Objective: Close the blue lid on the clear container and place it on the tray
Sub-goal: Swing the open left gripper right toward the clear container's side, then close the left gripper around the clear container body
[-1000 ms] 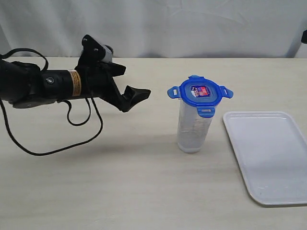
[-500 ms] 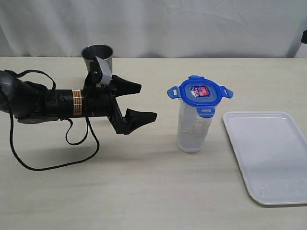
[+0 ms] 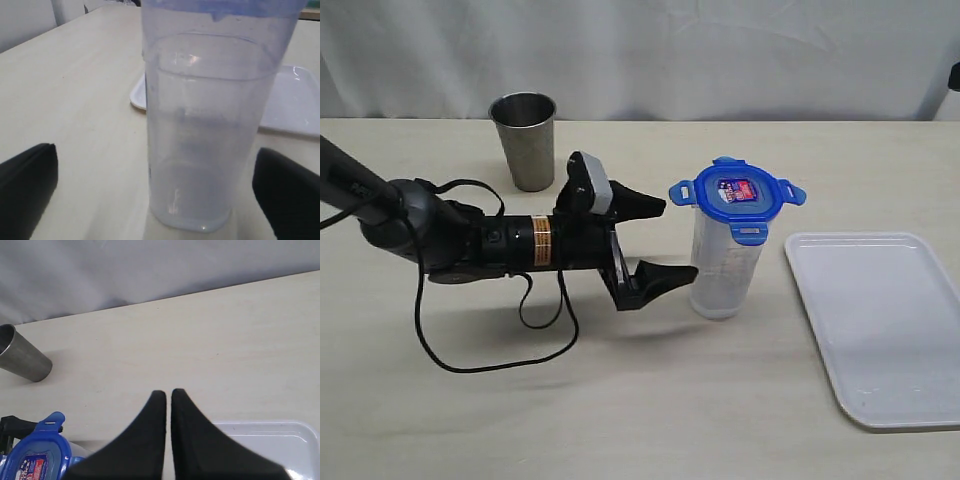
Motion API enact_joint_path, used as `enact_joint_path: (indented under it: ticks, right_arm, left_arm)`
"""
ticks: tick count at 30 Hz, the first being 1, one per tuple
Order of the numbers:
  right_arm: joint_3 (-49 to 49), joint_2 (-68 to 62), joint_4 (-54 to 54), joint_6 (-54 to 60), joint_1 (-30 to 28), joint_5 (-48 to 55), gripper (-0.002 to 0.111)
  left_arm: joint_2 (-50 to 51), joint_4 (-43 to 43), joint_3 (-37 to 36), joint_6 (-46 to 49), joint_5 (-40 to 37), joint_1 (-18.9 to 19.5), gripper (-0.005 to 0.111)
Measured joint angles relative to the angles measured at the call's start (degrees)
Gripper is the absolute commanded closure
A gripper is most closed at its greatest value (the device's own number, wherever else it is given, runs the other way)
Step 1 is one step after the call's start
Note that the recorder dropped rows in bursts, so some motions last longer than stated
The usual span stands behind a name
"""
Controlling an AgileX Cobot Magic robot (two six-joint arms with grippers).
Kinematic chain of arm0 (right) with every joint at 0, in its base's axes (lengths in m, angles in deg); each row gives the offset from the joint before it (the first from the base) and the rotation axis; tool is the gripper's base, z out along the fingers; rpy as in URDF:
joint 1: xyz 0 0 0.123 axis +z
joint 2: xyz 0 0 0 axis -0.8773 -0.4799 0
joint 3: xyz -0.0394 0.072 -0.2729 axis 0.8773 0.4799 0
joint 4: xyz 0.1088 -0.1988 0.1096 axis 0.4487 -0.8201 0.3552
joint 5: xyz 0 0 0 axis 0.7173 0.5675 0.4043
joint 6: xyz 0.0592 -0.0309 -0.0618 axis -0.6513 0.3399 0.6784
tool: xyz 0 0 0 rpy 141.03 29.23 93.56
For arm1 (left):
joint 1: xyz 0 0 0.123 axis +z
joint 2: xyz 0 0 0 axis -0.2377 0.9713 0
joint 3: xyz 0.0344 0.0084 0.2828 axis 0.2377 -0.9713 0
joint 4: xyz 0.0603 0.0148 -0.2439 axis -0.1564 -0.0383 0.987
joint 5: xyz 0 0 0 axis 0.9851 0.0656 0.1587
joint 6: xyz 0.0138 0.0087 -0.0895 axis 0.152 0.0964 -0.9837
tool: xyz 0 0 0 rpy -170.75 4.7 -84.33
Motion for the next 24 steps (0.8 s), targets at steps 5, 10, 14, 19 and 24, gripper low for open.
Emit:
enact_joint_path:
  ticks: [5,10,14,19,24]
  right_arm:
    - [0.0,0.0,0.0,0.0,0.0,0.0,0.104]
    - [0.0,0.0,0.0,0.0,0.0,0.0,0.104]
    - [0.0,0.0,0.0,0.0,0.0,0.0,0.104]
    - [0.0,0.0,0.0,0.0,0.0,0.0,0.104]
    - [0.0,0.0,0.0,0.0,0.0,0.0,0.104]
  left_arm:
    - [2.9,0.7,3.6,0.2,-1.4,-3.2,0.007]
    - [4.0,0.8,7.1,0.1,-1.6,-4.7,0.007]
    - [5.7,0.8,8.0,0.0,-1.6,-5.8,0.007]
    - [5.8,1.4,8.0,0.1,-1.6,-6.2,0.007]
    - [5.8,6.9,8.0,1.8,-1.7,-7.9,0.007]
